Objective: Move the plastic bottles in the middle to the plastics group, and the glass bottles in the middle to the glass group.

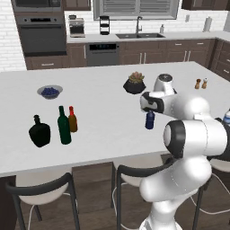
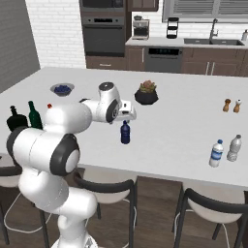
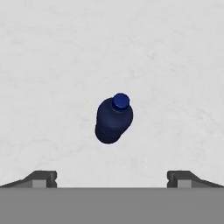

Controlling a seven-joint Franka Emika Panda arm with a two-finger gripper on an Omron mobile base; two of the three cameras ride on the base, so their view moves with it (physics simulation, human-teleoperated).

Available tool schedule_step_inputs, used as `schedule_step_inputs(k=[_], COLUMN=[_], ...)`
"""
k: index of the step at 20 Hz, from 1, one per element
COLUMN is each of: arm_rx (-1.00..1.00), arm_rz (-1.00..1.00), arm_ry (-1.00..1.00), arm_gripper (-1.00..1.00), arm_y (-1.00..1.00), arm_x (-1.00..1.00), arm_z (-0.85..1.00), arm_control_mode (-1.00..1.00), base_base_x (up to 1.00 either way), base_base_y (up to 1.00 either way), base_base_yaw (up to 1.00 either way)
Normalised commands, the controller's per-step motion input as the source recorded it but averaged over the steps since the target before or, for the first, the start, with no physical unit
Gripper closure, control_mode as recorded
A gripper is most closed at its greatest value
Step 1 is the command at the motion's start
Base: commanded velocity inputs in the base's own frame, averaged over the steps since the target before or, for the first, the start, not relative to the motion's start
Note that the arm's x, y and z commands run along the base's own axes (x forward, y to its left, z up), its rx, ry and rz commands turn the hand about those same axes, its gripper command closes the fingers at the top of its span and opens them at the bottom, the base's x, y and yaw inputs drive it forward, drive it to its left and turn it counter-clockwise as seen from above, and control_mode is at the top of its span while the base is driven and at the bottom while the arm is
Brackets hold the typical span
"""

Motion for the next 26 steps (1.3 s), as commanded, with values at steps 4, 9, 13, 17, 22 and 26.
schedule_step_inputs(k=[4,9,13,17,22,26], arm_rx=[0.04,0.01,0.0,0.0,0.02,0.02], arm_rz=[-0.08,-0.01,0.0,0.0,0.0,0.0], arm_ry=[0.0,0.0,0.02,0.05,0.0,0.0], arm_gripper=[-1.0,-1.0,-1.0,-1.0,-1.0,-1.0], arm_y=[0.0,0.0,-0.07,-0.07,0.0,0.0], arm_x=[0.41,0.16,0.0,0.0,0.12,0.21], arm_z=[-0.07,-0.16,-0.05,-0.12,-0.25,-0.18], arm_control_mode=[-1.0,-1.0,-1.0,-1.0,-1.0,-1.0], base_base_x=[0.0,0.0,0.0,0.0,0.0,0.0], base_base_y=[0.0,0.0,0.0,0.0,0.0,0.0], base_base_yaw=[0.0,0.0,0.0,0.0,0.0,0.0])
